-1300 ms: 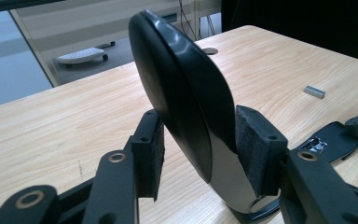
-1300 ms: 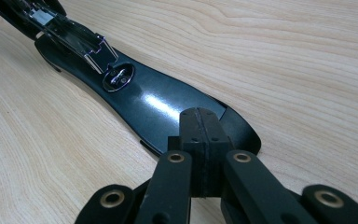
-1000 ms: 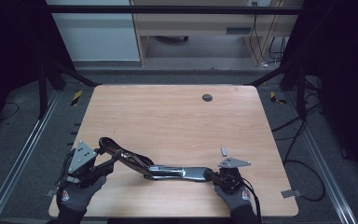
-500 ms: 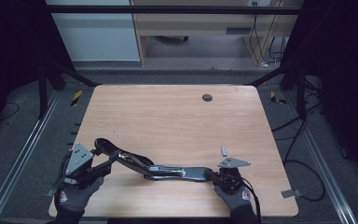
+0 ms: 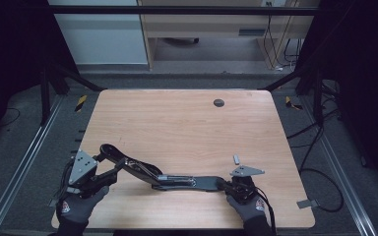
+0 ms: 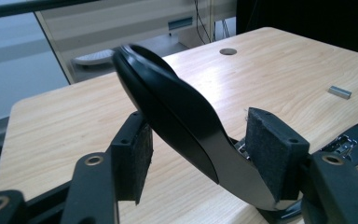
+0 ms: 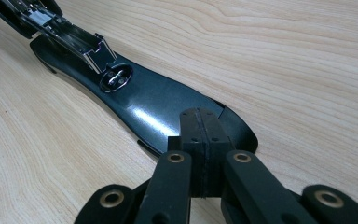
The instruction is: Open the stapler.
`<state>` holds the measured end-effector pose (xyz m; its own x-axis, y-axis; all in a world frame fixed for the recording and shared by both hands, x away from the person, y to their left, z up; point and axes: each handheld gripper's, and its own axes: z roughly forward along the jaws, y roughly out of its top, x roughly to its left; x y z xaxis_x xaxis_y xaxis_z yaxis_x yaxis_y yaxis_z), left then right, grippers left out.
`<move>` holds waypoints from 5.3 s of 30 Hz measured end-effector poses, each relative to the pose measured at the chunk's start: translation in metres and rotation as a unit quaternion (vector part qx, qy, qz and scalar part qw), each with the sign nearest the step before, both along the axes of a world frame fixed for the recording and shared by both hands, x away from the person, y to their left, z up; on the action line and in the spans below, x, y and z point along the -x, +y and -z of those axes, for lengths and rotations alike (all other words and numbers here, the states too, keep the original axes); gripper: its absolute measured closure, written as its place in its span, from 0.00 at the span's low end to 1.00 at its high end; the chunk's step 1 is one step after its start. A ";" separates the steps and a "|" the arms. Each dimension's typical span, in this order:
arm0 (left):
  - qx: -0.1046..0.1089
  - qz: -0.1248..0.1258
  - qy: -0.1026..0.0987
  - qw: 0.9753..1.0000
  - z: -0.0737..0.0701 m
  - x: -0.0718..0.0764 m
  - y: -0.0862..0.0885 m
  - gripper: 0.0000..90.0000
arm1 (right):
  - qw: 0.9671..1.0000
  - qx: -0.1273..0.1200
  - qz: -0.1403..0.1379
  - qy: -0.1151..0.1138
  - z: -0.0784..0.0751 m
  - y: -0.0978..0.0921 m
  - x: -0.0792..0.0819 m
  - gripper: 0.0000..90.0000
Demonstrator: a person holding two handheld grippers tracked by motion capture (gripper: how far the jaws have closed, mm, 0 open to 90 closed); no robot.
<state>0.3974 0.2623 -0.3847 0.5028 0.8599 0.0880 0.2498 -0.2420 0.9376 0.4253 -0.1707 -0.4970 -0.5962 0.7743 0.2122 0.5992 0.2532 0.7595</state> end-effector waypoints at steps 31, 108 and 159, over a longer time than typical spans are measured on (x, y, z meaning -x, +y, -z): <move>-0.027 0.008 0.013 1.000 0.010 0.020 0.008 0.39 | 0.999 0.011 0.027 -0.022 -0.020 -0.017 0.002 0.79; -0.080 -0.044 0.107 0.990 0.080 0.001 0.032 0.53 | 0.980 0.132 0.148 0.014 -0.012 -0.028 -0.087 0.78; -0.084 -0.050 0.107 0.989 0.080 0.003 0.032 0.54 | 0.986 0.133 0.103 0.007 -0.017 -0.071 -0.008 0.87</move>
<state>0.3947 0.2942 -0.4643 0.4392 0.8882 0.1350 0.4686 -0.3547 0.8090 0.4333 -0.2418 -0.4799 -0.4183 0.9083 -0.0085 0.6684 0.3142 0.6742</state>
